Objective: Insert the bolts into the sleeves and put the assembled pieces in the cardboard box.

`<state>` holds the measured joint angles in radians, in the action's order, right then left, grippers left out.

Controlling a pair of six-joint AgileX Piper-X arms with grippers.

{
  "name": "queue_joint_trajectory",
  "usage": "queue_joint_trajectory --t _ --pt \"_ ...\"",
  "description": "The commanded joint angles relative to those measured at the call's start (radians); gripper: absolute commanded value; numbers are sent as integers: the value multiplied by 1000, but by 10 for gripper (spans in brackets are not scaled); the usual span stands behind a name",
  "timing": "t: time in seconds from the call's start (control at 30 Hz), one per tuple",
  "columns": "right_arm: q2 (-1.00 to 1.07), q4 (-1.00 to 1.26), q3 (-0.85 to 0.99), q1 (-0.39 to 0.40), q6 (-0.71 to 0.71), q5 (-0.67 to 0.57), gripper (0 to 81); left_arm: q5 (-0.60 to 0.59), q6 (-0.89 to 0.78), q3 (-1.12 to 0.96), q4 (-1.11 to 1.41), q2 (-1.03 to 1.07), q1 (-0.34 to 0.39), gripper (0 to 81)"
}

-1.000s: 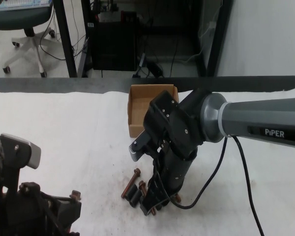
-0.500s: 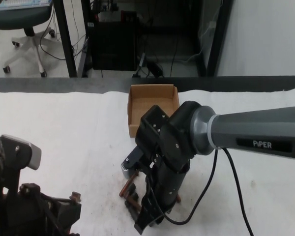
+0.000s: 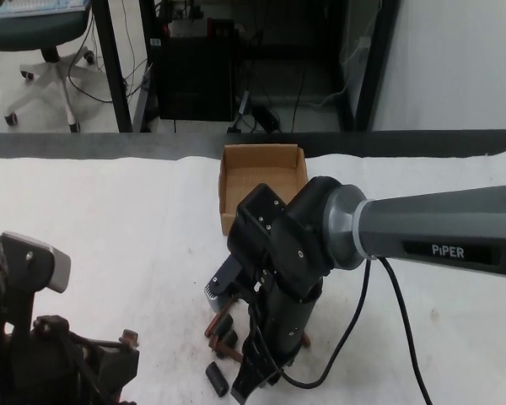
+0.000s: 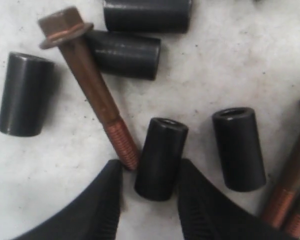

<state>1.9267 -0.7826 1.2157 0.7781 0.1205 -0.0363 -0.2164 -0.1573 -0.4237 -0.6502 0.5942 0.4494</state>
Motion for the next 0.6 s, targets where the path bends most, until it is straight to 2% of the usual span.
queue_joint_trajectory --t 0.0,0.1,0.23,0.57 --pt "31 -9 -15 -13 15 69 347 6 1 -5 11 -9 -2 4" --pt "28 -10 -7 -13 15 69 277 6 1 -5 11 -9 -2 4" --pt "10 -8 1 -13 15 67 3 6 1 -5 11 -9 -2 4" --pt "-37 -66 4 -18 24 69 8 6 1 -5 11 -9 -2 4"
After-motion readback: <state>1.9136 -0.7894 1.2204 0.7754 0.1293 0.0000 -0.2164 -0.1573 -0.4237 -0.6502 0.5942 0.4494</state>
